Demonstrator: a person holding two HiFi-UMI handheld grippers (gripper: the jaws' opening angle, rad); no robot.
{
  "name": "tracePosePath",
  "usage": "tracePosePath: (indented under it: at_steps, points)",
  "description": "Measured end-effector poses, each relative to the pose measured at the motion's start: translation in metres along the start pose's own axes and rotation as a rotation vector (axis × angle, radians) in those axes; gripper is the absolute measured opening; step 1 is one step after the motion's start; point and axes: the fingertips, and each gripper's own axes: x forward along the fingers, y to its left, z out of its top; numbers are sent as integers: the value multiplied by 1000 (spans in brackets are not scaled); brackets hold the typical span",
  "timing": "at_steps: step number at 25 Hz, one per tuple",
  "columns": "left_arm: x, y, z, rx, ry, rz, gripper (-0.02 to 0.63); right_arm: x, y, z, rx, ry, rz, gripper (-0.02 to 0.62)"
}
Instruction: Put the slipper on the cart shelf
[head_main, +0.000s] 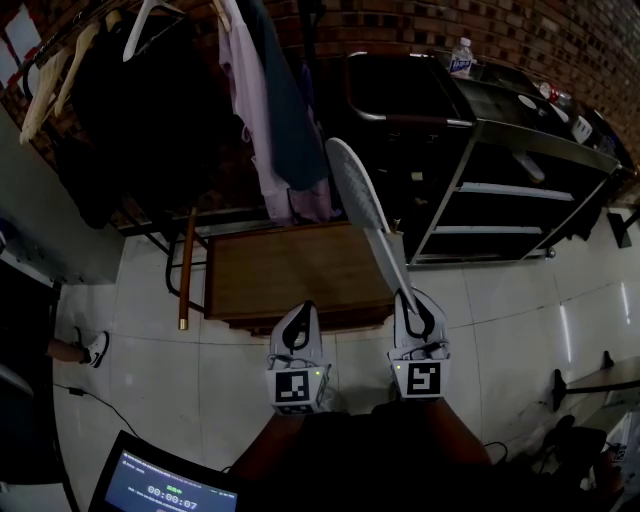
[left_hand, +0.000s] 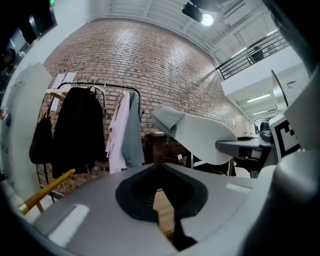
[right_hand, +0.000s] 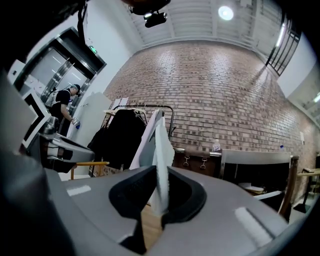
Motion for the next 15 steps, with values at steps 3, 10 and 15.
tracePosePath:
  at_steps: [3,10,15]
  points:
    - [4,-6,0,2,-9,-11,15,-2,-4,-3,-25,3,-5,41]
    - [16,-40,13,3,-4,-17,15,-9,-35,-6,-75,36,9,43]
    - [37,-71,19,6,-16,-19,15,-12,-72,-20,-93,55,14,43]
